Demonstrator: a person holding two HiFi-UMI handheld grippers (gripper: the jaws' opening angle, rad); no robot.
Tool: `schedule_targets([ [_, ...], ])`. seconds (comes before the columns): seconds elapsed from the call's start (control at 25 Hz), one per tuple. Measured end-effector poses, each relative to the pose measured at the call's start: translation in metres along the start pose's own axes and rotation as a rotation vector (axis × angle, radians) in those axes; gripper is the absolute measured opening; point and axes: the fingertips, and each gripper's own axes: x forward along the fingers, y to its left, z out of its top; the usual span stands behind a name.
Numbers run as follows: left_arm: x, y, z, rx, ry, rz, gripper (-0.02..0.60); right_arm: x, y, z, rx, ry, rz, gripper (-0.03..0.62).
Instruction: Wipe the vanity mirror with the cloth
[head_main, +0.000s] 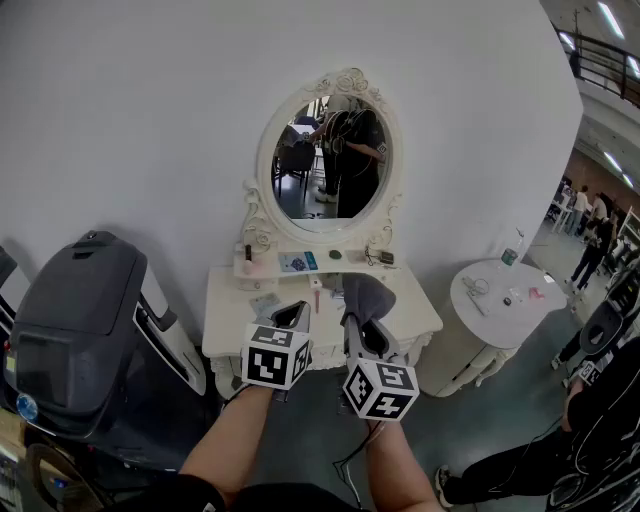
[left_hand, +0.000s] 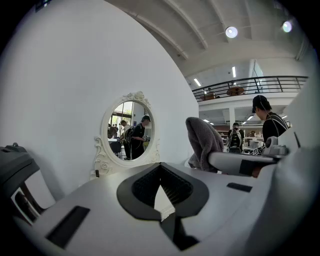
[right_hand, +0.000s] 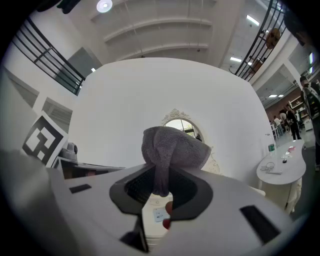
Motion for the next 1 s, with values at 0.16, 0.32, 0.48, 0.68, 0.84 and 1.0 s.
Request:
schedule_targets([
  [0.16,0.001,-0.003,0.002,0.011,-0.004,-0.007,0.006,0.001,-0.001,0.002,0.022,-0.014,0.002,0.081],
  [0.32,0.001,-0.005,0.001,0.012,-0.005,-0.007,0.005,0.0,-0.004,0.003,0.058,-0.032,0.008,0.081],
  [0.48,0.002,-0.007,-0.001,0.014,0.0,0.006,0.005,-0.003,-0.006,0.001,0.017,-0.02,0.005,0.081],
  [0.68,0.01,-0.021,0.0,0.022,0.001,0.005,0.006,-0.009,-0.018,0.002,0.012,-0.019,0.013,0.081],
  [0.84,0.02,-0.036,-0.002,0.029,0.004,0.006,0.005,-0.015,-0.036,0.0,0.03,-0.01,0.016,0.081],
  [1.0,0.031,-0.055,-0.007,0.033,0.008,0.004,0.005,-0.019,-0.052,-0.002,0.042,-0.002,0.029,0.081],
])
